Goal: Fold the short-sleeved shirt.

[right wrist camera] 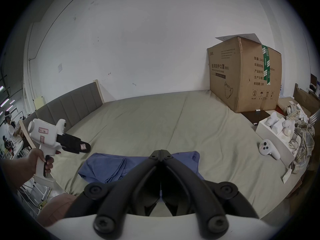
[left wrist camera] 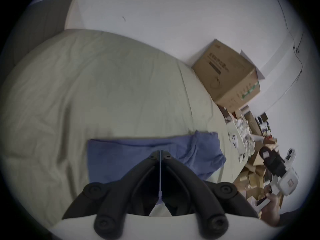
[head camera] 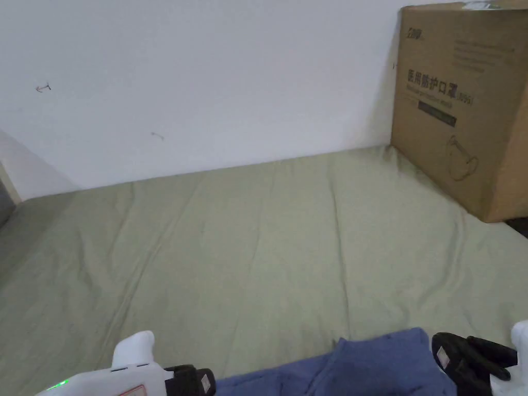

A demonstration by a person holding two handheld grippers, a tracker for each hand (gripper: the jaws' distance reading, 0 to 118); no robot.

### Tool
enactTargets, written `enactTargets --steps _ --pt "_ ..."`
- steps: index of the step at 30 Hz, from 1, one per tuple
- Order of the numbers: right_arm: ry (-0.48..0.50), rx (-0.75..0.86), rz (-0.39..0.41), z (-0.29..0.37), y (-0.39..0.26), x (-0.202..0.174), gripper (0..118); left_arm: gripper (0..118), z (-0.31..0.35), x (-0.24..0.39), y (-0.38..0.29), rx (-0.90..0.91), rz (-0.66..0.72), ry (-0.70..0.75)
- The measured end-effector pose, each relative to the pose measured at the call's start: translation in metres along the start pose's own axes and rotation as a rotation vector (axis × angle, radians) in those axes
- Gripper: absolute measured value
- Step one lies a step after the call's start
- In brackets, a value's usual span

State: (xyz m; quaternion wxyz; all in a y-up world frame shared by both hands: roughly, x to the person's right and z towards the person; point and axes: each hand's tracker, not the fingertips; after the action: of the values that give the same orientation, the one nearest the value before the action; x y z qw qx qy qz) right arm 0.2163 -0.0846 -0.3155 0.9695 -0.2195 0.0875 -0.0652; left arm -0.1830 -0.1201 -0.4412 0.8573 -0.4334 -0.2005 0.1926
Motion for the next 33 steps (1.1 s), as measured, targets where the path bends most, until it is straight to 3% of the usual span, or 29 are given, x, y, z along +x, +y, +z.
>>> enactTargets --steps 7,9,11,14,15,18,24,25,29,30,33 --pt "0.030 -0.057 0.007 -0.013 -0.006 0.001 0 1 -0.116 0.036 -0.030 -0.324 -0.072 0.030" --pt "0.036 -0.072 0.009 -0.013 -0.006 0.001 0 1 -0.135 0.047 -0.039 -0.294 -0.124 0.075" --pt "0.037 -0.075 0.013 -0.012 -0.007 0.001 0 1 -0.130 0.059 -0.040 -0.267 -0.149 0.019" --pt "0.049 -0.087 0.013 -0.011 -0.007 -0.002 0 1 -0.117 0.062 -0.040 -0.330 0.026 -0.402" --pt "0.054 -0.089 0.010 -0.011 -0.006 -0.003 0 1 -0.109 0.059 -0.038 -0.304 0.063 -0.468" --pt "0.066 -0.085 0.014 -0.007 -0.002 -0.005 0 1 -0.066 0.053 -0.031 -0.091 -0.043 -0.346" --pt "0.082 -0.064 0.023 -0.003 0.001 -0.007 0 2 0.010 -0.036 -0.005 -0.014 0.217 -0.341" --pt "0.105 -0.066 0.014 -0.004 0.001 -0.008 0 6 0.019 -0.059 -0.003 -0.023 0.260 -0.344" --pt "0.132 -0.092 0.005 -0.011 -0.003 -0.015 0 108 0.041 -0.121 -0.003 -0.026 0.325 -0.293" --pt "0.137 -0.101 0.011 -0.014 -0.005 -0.018 0 118 0.041 -0.133 -0.006 -0.039 0.338 -0.299" --pt "0.144 -0.124 0.030 -0.022 -0.008 -0.026 0 118 0.033 -0.161 -0.015 -0.071 0.433 -0.390"
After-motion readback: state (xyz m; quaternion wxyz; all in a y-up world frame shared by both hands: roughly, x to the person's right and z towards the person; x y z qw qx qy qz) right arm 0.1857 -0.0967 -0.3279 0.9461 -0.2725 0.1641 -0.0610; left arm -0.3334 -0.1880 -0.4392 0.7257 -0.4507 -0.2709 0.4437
